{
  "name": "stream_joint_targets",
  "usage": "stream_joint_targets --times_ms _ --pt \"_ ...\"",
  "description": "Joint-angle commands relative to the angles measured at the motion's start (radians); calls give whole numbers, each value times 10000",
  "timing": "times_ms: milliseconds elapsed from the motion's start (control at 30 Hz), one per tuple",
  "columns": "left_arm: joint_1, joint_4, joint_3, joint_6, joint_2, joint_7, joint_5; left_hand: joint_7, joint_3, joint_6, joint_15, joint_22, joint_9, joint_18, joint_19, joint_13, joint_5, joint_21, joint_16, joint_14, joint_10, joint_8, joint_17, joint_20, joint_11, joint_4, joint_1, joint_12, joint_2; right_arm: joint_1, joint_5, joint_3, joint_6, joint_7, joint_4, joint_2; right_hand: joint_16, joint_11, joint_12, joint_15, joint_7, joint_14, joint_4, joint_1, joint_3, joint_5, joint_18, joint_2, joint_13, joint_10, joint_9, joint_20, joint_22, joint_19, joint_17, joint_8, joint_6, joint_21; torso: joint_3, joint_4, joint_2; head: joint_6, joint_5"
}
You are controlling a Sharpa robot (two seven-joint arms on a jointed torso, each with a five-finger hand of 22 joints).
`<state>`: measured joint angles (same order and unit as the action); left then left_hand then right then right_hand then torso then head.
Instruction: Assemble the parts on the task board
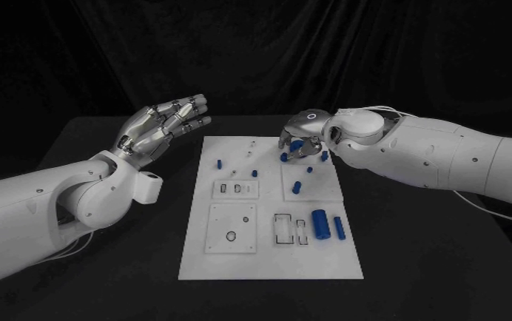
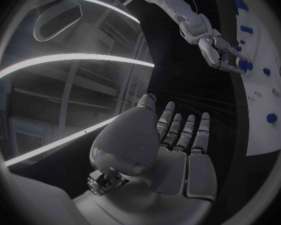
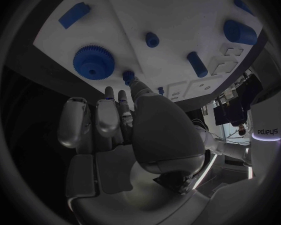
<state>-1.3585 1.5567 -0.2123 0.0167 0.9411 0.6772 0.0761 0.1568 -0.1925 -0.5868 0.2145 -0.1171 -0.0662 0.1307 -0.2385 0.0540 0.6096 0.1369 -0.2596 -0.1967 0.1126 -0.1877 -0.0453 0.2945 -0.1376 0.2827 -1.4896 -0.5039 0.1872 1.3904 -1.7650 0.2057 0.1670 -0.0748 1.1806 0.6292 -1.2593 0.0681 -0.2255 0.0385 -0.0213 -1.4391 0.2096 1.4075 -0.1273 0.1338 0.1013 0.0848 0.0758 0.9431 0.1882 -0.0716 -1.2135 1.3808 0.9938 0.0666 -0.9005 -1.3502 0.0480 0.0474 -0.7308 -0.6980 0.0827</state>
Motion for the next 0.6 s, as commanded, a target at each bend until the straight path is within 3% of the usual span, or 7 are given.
stream_joint_targets --times_ms 33,167,300,367,400,600 --pt "-35 18 13 -148 -10 786 -11 11 43 -65 38 5 -12 -160 -60 10 61 5 -36 -58 44 -47 -16 -22 -37 2 -93 -34 -14 -27 -44 -7 239 -187 -11 7 -7 -2 82 -12 11 2 9 -37 69 -99 -163 121 -17 -122 -21 -2 20 -44 -39 -27 98 -22 20 34 23 -80 18" --pt "-35 8 13 -165 -13 766 -11 23 66 -105 39 10 -16 -163 -58 13 65 3 -55 -72 55 -71 -19 -23 -52 6 -117 -59 -6 -38 -37 -7 360 -295 9 48 34 -8 141 -13 53 53 49 -96 82 -221 -142 193 -21 -256 -41 -5 86 -113 -137 -32 182 35 48 33 45 -168 -5" --pt "-35 -6 13 -177 -20 738 -11 45 103 -147 41 10 -20 -165 -74 17 72 10 -103 -109 72 -101 -26 -24 -75 11 -153 -95 10 -42 -35 -7 393 -369 12 58 176 -24 145 -10 98 162 19 -21 32 -120 -95 249 -4 -306 -59 -7 265 -250 -399 -31 271 171 53 30 64 -195 1" --pt "-35 -15 13 -185 -26 722 -11 48 109 -159 41 11 -21 -165 -74 18 73 10 -108 -113 75 -107 -27 -24 -78 12 -158 -103 13 -45 -35 -7 383 -418 17 54 280 -21 123 -11 91 258 -51 99 -58 146 -71 230 23 -314 -65 -11 358 -346 -574 -14 307 267 52 1 75 -212 -15" --pt "-35 -20 13 -191 -30 711 -11 59 129 -182 45 10 -23 -165 -85 20 78 15 -132 -133 84 -123 -30 -24 -87 15 -175 -123 22 -50 -34 -7 380 -459 21 49 268 -30 79 -5 106 270 -151 225 -156 533 -72 208 55 -272 -69 -8 338 -361 -579 -4 326 283 51 -16 77 -225 -33" --pt "-35 -34 13 -218 -44 670 -11 78 173 -227 68 1 -26 -161 -126 25 86 36 -195 -185 108 -155 -40 -26 -106 13 -222 -169 32 -120 -33 -7 448 -598 -15 27 211 -65 -46 25 87 264 -364 435 -459 1499 -79 207 144 -101 13 22 248 -342 -568 103 57 276 43 -18 85 -213 -58"
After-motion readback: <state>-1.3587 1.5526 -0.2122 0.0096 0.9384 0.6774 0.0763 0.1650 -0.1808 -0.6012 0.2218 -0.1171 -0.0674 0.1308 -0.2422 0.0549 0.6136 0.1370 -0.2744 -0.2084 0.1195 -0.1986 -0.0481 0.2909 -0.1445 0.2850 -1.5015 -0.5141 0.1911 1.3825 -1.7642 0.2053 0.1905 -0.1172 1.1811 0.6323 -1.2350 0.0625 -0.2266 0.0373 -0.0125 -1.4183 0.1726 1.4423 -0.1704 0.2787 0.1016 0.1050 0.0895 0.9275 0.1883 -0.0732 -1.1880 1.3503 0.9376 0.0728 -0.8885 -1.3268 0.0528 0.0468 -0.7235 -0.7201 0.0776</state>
